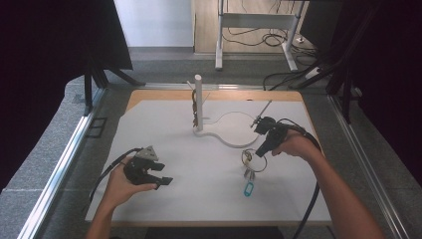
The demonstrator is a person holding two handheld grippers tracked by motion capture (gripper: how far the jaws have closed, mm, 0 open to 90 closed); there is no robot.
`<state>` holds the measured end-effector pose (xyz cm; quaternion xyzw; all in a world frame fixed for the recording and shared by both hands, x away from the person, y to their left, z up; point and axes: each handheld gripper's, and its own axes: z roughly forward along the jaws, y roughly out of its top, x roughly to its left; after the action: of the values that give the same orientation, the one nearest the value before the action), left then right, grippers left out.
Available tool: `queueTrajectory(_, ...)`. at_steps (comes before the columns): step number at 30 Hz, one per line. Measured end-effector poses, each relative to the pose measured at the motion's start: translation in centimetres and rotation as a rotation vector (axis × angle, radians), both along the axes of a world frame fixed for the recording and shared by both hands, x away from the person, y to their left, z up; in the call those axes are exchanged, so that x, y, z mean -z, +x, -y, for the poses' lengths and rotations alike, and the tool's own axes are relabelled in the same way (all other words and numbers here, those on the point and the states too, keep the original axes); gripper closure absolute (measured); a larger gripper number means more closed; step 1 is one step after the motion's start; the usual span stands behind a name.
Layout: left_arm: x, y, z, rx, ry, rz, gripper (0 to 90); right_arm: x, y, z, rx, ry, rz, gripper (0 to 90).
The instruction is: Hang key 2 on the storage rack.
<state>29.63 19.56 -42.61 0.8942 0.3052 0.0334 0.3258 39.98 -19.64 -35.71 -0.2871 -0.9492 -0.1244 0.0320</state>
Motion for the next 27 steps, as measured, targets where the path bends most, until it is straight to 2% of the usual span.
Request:
queueTrajectory(6,0.0,0.0,0.0,-0.002,-0.003,-0.001,38.3,-0.6,0.4,0.1,0.014,0.013,0.006,87.4)
queueTrajectory(7,0.0,0.0,0.0,-0.002,-0.002,0.000,38.3,-0.7,0.5,0.2,0.019,0.022,0.002,87.4)
queueTrajectory(8,0.0,0.0,0.0,0.002,0.003,0.000,38.3,-1.1,0.7,0.2,0.023,0.052,-0.002,87.4)
queueTrajectory(11,0.0,0.0,0.0,0.003,0.004,-0.001,38.3,-1.8,0.9,0.2,0.030,0.064,0.007,87.5)
queueTrajectory(27,-0.2,0.0,-0.2,0.001,0.000,0.004,38.3,-4.3,2.2,-0.7,0.038,0.087,0.039,87.5)
